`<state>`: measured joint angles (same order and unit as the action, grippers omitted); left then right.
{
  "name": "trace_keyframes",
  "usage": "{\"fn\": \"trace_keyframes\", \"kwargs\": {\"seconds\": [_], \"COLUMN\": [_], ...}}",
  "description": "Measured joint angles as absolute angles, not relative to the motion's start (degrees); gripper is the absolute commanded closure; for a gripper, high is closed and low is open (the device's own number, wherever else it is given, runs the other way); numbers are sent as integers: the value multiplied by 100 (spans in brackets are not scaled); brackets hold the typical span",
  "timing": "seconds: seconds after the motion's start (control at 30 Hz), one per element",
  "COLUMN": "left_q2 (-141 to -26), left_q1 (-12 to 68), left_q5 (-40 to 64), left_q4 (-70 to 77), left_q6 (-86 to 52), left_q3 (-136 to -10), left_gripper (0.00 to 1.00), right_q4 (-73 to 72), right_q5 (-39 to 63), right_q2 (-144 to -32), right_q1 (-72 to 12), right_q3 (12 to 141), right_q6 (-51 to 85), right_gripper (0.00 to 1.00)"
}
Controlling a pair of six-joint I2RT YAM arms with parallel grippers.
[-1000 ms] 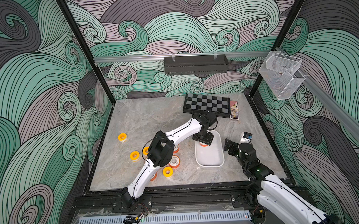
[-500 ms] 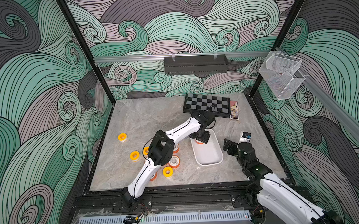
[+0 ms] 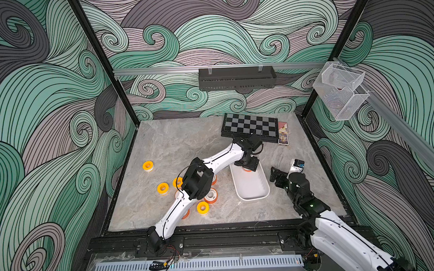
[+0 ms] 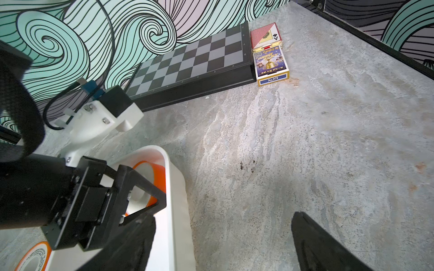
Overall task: Put the sealing tape into the storage box
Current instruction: Place the sealing tape in the storage box.
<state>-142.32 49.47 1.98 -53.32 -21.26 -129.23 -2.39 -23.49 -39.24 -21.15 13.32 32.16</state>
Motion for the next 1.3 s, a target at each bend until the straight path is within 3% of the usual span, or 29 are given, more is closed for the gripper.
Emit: {"fn": "trace_keyframes", "kwargs": {"seconds": [0.43, 0.53, 0.93, 1.1, 1.3], "left_q2": [-14370, -14368, -14066, -12602, -9148], "left_q1": [4947, 4947, 4954, 4963, 4963], "left_q5": [198, 200, 276, 8, -532], "left_q4": [-5177, -5179, -5365, -5391, -5061], "left_q6": [-2121, -2112, -2095, -2121, -2370], "left_q3": [-12919, -12919, -12919, -11996, -9380], "left_gripper": [23, 14, 17, 17, 16], "right_q4": [-239, -239, -191, 80, 714], "right_q5": [-2349, -2346, -2272, -1973, -1304], "right_q2": [-3920, -3927, -3938, -3935, -4342], "right_q1": [-2115, -2115, -2115, -2115, -2239], "right_q3": [1332, 1332, 1332, 1507, 2589], "right_q6": [3218, 3216, 3208, 2995, 2565], "right_gripper": [6, 6, 1, 3, 8]}}
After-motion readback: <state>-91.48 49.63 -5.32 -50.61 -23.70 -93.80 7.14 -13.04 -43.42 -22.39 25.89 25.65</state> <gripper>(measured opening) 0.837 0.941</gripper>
